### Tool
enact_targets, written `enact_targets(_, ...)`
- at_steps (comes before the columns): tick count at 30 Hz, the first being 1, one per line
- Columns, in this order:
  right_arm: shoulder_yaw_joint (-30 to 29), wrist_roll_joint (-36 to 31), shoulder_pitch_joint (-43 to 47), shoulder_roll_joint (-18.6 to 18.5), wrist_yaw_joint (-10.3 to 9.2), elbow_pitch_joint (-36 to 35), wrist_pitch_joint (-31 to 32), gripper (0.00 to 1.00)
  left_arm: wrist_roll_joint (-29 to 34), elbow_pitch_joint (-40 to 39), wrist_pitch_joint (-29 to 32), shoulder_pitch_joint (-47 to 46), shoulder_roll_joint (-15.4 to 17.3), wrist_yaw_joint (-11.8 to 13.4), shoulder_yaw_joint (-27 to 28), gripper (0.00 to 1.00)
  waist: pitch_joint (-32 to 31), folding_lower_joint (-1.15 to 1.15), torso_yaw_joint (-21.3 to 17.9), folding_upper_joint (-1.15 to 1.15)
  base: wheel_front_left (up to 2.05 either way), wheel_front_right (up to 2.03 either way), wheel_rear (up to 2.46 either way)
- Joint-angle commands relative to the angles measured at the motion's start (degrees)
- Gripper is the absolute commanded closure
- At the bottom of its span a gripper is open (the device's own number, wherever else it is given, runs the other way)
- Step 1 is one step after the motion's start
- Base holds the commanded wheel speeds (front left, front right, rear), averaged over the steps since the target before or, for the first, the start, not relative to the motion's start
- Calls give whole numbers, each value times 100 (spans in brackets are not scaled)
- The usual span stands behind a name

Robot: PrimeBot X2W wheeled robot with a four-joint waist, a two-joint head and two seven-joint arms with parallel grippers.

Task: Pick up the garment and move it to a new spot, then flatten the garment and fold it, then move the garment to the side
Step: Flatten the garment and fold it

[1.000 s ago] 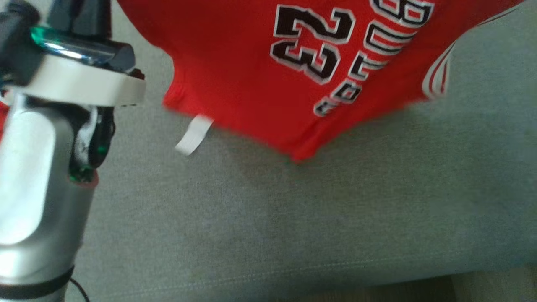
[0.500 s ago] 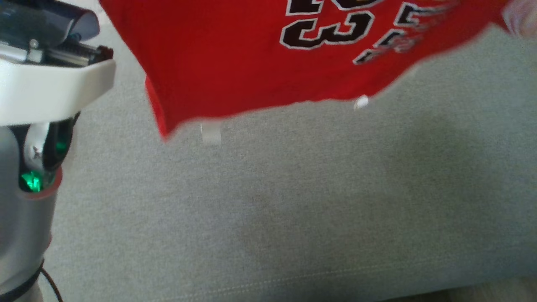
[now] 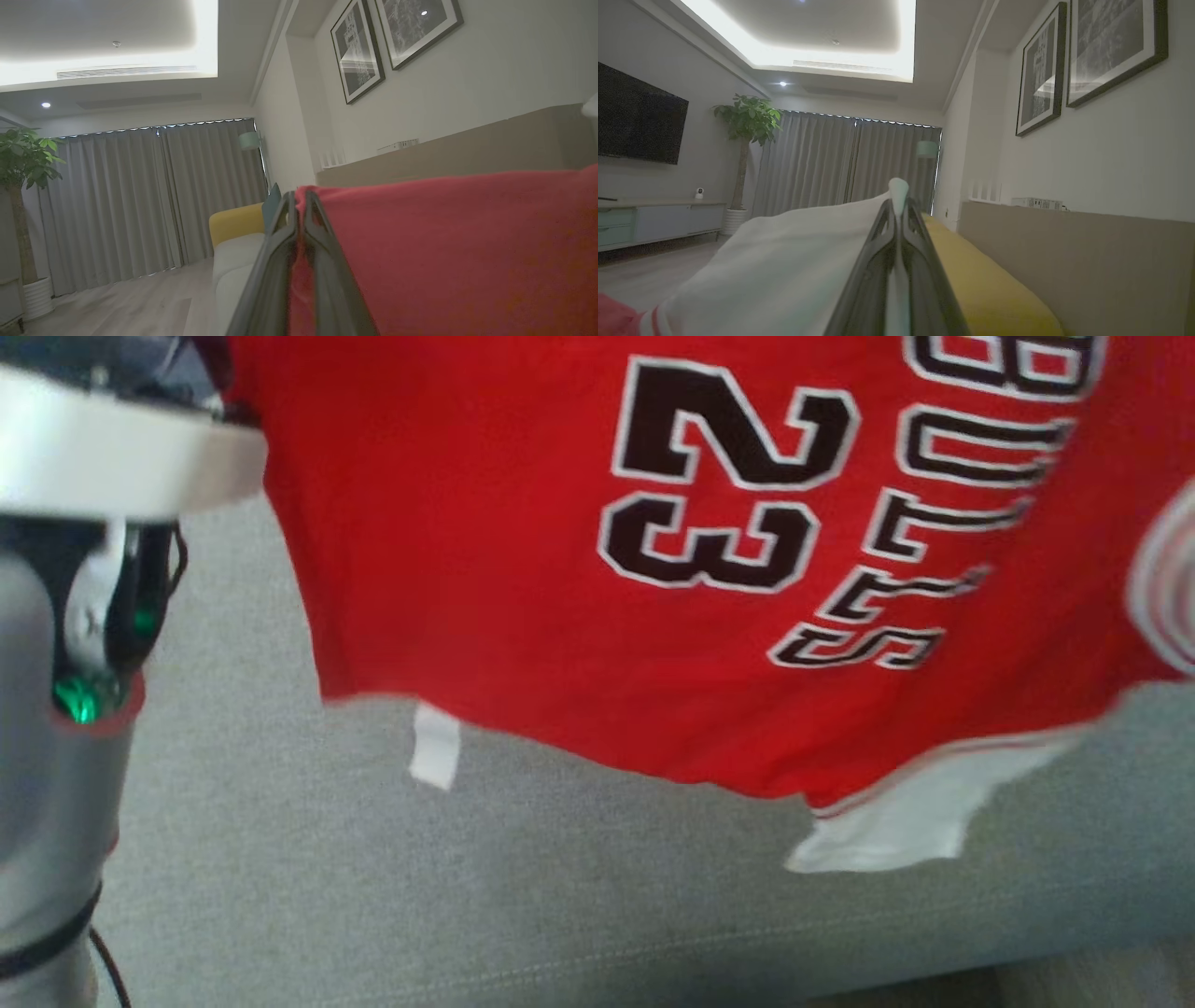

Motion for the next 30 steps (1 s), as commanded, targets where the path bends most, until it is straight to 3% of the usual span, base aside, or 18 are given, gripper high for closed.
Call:
enact_targets(1, 78, 99, -214, 32, -4, 45, 3, 100, -12, 12, 31, -405, 173, -26, 200, 100, 149, 0, 17, 0, 0, 0, 0)
enact_targets(10, 793, 281, -1814, 340, -4, 2024, -694, 100, -213, 2095, -446, -1949, -407, -360, -27, 100, 954, 0, 220, 0, 0, 0, 0)
enact_targets(19, 1690, 469, -3614, 752, -4, 4076, -2136, 100, -290, 4645, -1509, -3590, -767, -628, 93, 100, 1495, 0, 296, 0, 0, 0, 0)
enact_targets(24, 2138, 727, -4021, 1017, -4, 4958, -2559, 100, -278, 5768, -1963, -4092, -885, -810, 48, 100, 1904, 0, 229, 0, 0, 0, 0)
enact_targets(30, 2939, 1179, -3868, 1058, -4, 5519, -2703, 100, -403, 6865, -2150, -4034, -1071, -991, 60, 100, 2256, 0, 216, 0, 0, 0, 0)
